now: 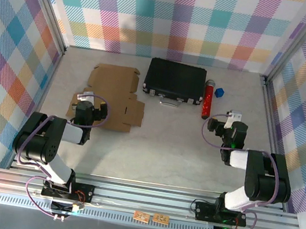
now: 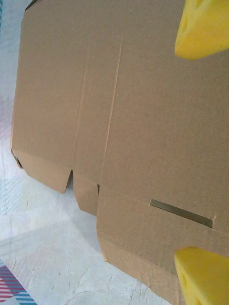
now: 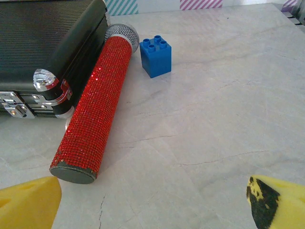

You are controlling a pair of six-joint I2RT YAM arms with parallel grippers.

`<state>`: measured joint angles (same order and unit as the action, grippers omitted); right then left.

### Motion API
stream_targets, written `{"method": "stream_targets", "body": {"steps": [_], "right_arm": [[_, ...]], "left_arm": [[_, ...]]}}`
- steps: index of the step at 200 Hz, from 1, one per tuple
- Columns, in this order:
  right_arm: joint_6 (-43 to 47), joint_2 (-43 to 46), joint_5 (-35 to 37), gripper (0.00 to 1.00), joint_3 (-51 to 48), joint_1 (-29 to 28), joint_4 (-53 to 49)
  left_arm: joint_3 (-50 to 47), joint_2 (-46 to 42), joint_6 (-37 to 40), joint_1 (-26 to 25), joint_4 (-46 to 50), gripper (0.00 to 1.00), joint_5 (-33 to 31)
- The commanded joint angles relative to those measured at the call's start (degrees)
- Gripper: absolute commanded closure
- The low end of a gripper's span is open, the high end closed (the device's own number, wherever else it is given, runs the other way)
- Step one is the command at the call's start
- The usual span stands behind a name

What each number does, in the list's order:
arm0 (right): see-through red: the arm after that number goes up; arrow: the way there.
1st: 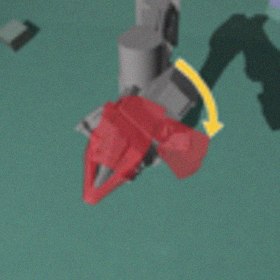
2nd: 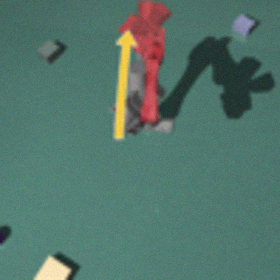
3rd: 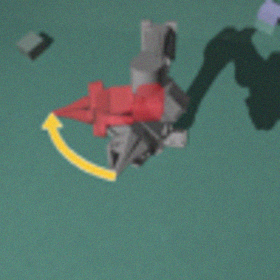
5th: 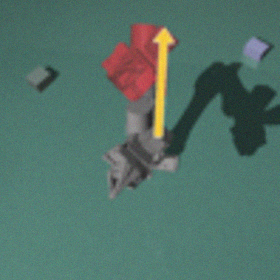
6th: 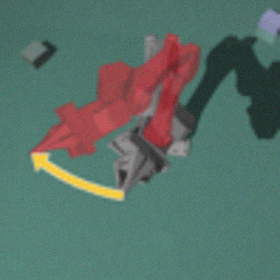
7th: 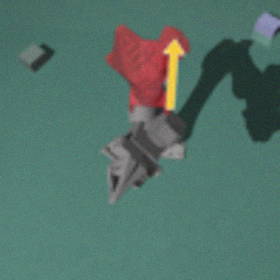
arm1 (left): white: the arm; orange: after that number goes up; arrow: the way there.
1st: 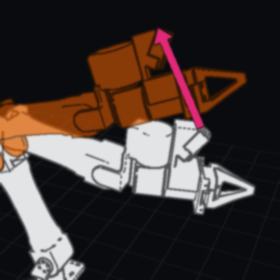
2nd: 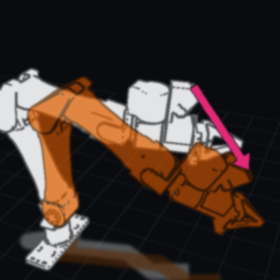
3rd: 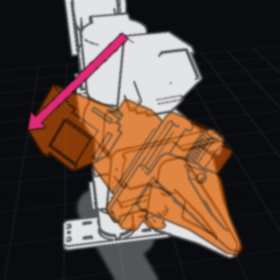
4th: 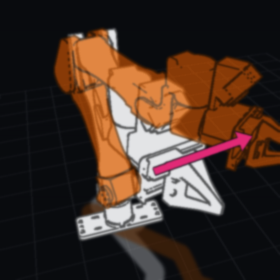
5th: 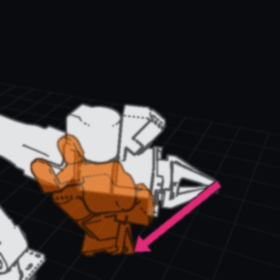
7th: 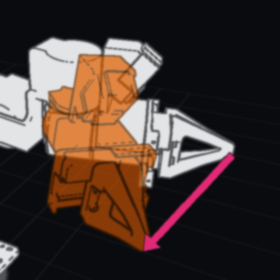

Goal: Fold the paper box

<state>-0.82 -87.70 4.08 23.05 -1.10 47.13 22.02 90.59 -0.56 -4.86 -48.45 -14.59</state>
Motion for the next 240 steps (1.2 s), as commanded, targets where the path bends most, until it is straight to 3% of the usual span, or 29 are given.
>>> {"method": "stream_targets", "body": {"steps": [1, 152, 174, 196, 212, 230, 240], "right_arm": [[-0.6, -0.2, 0.2, 0.01, 0.2, -0.2, 1.0], [-0.5, 0.0, 0.1, 0.01, 0.0, -0.3, 1.0], [-0.4, 4.5, 0.8, 0.01, 1.2, -0.4, -4.7], [-1.9, 14.2, 7.3, 0.01, 3.5, -1.8, -14.4], [-4.0, 20.8, 9.2, 0.01, 5.3, -2.0, -15.4], [-5.0, 27.7, 12.4, 0.01, 16.6, -3.0, -27.7], [-7.9, 29.2, 13.0, 0.01, 24.5, -3.3, -35.2]], "left_arm": [[0.5, -0.2, 0.5, -0.4, -2.8, 0.0, -0.4], [-0.3, -1.0, 0.6, -0.7, -3.7, 0.0, -0.8], [-2.5, -7.9, 1.7, -3.1, -2.4, 0.0, -6.3], [-2.8, -19.9, 3.8, -9.1, 3.7, 0.0, -15.5], [2.4, -28.3, 0.6, -13.2, 16.4, 0.0, -21.7], [12.3, -33.3, -1.9, -18.2, 29.4, 0.0, -31.5], [20.6, -34.5, -10.2, -19.5, 41.4, 0.0, -36.4]]}}
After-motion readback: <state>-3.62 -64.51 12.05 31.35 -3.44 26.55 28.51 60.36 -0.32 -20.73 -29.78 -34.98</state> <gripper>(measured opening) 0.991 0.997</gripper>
